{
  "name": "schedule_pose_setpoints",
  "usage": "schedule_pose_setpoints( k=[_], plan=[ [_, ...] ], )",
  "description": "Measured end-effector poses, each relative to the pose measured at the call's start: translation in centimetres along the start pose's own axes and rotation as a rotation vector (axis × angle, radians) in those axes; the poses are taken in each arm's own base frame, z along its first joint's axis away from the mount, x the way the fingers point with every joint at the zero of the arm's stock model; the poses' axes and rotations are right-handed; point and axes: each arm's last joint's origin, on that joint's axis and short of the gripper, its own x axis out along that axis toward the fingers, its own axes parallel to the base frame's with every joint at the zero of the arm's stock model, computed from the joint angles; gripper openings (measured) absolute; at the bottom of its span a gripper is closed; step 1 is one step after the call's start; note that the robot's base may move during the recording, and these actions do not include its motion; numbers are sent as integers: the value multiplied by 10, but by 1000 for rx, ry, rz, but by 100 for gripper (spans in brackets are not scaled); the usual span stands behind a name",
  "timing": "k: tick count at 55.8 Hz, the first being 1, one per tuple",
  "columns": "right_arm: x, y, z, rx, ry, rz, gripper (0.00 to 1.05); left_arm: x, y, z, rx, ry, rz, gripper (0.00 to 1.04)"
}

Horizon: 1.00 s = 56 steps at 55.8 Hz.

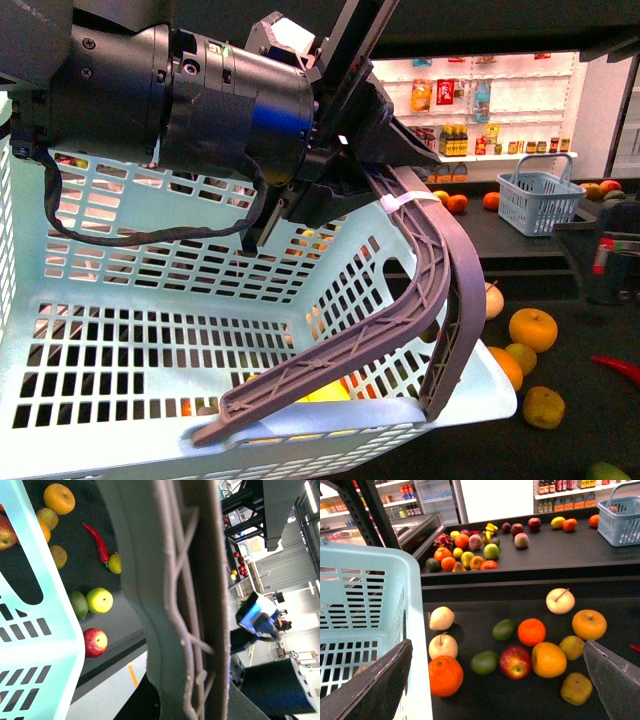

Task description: Pick lemon from shelf

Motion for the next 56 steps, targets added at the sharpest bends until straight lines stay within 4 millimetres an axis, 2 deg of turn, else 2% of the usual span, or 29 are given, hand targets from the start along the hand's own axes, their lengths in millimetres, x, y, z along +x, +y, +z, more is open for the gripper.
schedule_pose_setpoints(
  k=[10, 12, 16, 19, 23, 28, 34, 38, 40, 56],
  plan=[
    [-51, -9, 5, -23, 39, -16, 102, 0, 0, 0, 0, 0, 0, 9],
    [-62, -11, 5, -37, 34, -43, 99, 0, 0, 0, 0, 0, 0, 9],
    [-91, -15, 6, -82, 33, -90, 86, 0, 0, 0, 0, 0, 0, 9],
    [-119, -15, 6, -102, 36, -102, 73, 0, 0, 0, 1, 0, 0, 9],
    [-137, -9, 8, -123, -17, -102, 56, 0, 0, 0, 0, 1, -1, 9],
    [-143, -5, 10, -138, -55, -100, 40, 0, 0, 0, -1, 0, 0, 9],
    [-147, -3, 1, -137, -31, -106, 24, 0, 0, 0, 3, -1, 1, 9],
    [-151, 5, -6, -138, -25, -113, 9, 0, 0, 0, 2, -2, 2, 9],
    [-152, 6, -7, -141, -24, -100, 5, 0, 0, 0, 2, -2, 2, 9],
    [-162, 8, -14, -141, -30, -98, 7, 0, 0, 0, 1, 1, 0, 9]
  ],
)
